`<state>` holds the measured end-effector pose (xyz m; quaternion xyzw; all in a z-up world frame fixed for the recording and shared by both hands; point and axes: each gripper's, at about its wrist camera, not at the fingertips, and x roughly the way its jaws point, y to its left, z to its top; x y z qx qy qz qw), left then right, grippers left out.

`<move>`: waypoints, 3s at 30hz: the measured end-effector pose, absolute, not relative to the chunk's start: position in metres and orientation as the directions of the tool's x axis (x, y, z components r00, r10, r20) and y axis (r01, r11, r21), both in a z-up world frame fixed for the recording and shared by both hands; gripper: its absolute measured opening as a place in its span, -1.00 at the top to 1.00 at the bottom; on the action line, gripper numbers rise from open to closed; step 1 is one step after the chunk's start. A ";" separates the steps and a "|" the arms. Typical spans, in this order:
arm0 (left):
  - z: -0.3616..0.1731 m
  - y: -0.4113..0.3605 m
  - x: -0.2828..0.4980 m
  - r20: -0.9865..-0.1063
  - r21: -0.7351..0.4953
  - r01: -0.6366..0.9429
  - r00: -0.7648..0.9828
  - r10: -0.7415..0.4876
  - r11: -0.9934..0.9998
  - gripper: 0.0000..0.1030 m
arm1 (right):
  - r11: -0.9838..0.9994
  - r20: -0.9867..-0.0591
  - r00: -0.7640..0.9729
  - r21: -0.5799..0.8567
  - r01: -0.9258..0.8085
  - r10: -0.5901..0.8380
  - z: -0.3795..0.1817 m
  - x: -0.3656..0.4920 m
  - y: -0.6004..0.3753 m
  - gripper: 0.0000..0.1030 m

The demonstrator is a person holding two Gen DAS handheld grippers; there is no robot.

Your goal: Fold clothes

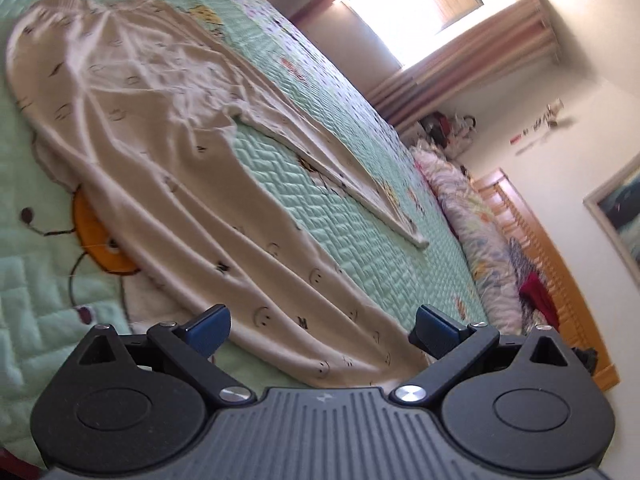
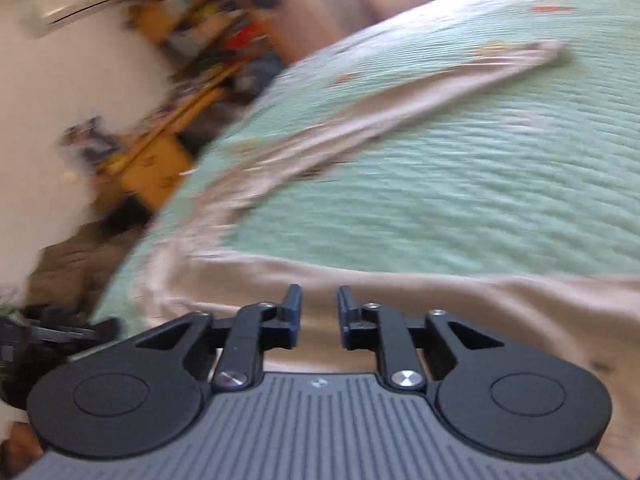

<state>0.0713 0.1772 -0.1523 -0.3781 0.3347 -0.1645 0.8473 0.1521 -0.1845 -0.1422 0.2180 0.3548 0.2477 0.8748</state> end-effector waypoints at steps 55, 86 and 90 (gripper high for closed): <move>-0.155 0.413 0.111 -0.376 -0.814 -0.234 0.910 -0.175 0.532 -0.94 | 0.802 -0.628 0.500 0.438 -0.407 0.596 -0.140 0.140 -0.030 0.16; -0.111 0.393 0.188 -0.462 -0.731 -0.231 0.861 -0.215 0.643 0.06 | 0.808 -0.666 0.518 0.231 -0.542 0.538 -0.151 0.112 -0.018 -0.34; -0.110 0.399 0.174 -0.442 -0.739 -0.217 0.870 -0.217 0.637 0.06 | 0.805 -0.679 0.537 0.139 -0.577 0.501 -0.150 0.106 -0.009 -0.37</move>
